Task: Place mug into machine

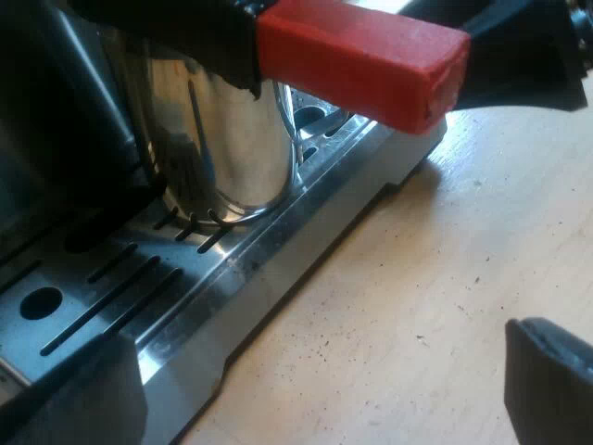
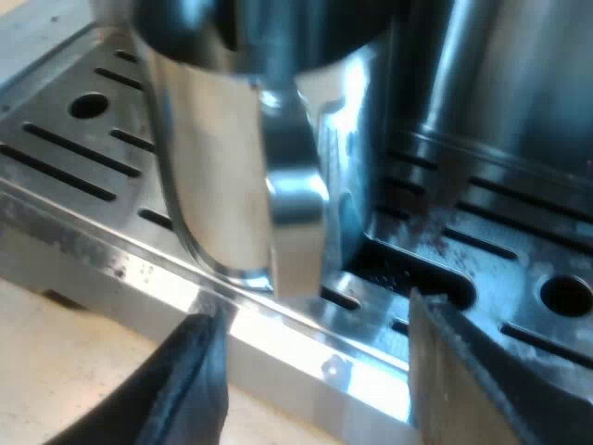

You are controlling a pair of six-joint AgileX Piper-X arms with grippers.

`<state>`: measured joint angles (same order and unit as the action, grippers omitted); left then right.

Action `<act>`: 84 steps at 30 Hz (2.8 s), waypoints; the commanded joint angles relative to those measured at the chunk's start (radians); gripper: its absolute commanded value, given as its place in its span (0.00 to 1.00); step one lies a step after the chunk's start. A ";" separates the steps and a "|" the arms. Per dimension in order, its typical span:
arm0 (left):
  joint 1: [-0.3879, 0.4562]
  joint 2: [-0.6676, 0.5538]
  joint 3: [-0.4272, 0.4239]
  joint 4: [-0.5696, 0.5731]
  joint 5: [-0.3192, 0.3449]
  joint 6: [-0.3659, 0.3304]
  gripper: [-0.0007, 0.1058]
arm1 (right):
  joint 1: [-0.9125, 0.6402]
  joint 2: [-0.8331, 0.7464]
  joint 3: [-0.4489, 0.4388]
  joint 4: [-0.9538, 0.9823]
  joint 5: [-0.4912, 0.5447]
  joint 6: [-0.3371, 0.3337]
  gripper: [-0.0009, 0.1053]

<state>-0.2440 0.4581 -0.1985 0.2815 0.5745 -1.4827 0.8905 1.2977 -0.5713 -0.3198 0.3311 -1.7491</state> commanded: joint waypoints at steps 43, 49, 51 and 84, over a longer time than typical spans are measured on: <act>-0.006 0.000 -0.005 -0.013 0.014 -0.002 0.76 | -0.012 0.378 -0.240 -0.270 0.003 0.064 0.46; -0.006 -0.006 -0.011 -0.014 0.014 0.000 0.76 | -0.012 0.285 -0.237 -0.030 0.002 0.068 0.46; 0.004 -0.017 -0.023 -0.011 0.014 0.000 0.76 | -0.012 0.247 -0.237 0.030 0.002 0.068 0.46; 0.026 -0.257 -0.382 0.407 0.013 -0.066 0.76 | 0.314 -0.193 -0.297 0.360 0.300 0.078 0.01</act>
<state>-0.2166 0.2065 -0.5659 0.6816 0.5788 -1.5291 1.2028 1.1112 -0.8547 0.0542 0.6029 -1.6676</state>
